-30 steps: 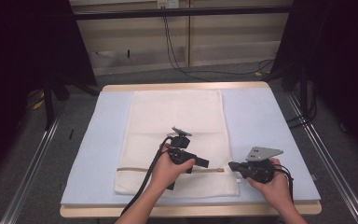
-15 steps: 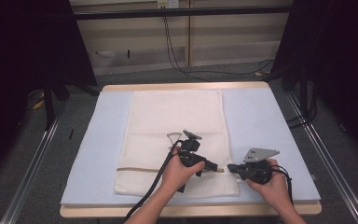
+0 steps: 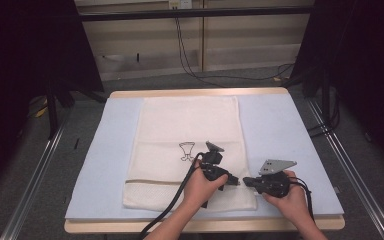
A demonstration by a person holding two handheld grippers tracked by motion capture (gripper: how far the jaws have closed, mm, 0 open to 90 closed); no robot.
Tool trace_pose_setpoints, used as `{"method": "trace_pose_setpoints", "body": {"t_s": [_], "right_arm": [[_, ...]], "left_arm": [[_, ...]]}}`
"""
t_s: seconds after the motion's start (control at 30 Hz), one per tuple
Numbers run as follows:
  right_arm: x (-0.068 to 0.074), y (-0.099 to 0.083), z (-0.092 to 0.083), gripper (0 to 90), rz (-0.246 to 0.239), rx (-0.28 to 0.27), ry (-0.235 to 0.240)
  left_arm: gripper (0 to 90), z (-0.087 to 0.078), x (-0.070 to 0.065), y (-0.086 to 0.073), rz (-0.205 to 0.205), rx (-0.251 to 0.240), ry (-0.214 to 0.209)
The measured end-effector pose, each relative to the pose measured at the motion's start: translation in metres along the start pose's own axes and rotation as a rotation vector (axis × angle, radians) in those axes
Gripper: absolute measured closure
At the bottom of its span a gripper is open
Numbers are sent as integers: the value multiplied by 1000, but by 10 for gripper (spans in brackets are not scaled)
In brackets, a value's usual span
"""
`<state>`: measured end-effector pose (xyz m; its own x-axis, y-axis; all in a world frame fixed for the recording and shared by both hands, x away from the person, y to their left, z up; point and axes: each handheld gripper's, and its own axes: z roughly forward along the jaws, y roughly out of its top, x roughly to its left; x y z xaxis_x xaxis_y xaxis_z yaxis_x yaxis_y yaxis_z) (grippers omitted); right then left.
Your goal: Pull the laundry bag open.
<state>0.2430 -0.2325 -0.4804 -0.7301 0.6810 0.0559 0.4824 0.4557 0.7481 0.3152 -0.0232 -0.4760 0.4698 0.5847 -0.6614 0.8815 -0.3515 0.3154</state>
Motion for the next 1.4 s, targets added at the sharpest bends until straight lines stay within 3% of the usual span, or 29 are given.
{"method": "trace_pose_setpoints", "body": {"t_s": [0.1, 0.27, 0.43, 0.5, 0.57, 1.4], "right_arm": [[0, 0, 1, 900, -1, 2, 0], [0, -1, 1, 900, 1, 2, -1], [0, -2, 2, 900, -7, 1, -5], [1, -3, 2, 900, -17, -7, -6], [1, -4, 2, 900, -15, -11, -6], [3, -1, 2, 900, -73, 16, -14]], "left_arm": [[781, 3, -1, -1, -6, -16, 0], [840, 3, 1, 0, -20, -3, 13], [871, 1, 0, 1, -29, -4, -4], [872, 0, 1, 2, -29, 0, -1], [874, -1, 2, 2, -44, -2, -26], [875, -22, 12, 1, -65, 9, -46]]}}
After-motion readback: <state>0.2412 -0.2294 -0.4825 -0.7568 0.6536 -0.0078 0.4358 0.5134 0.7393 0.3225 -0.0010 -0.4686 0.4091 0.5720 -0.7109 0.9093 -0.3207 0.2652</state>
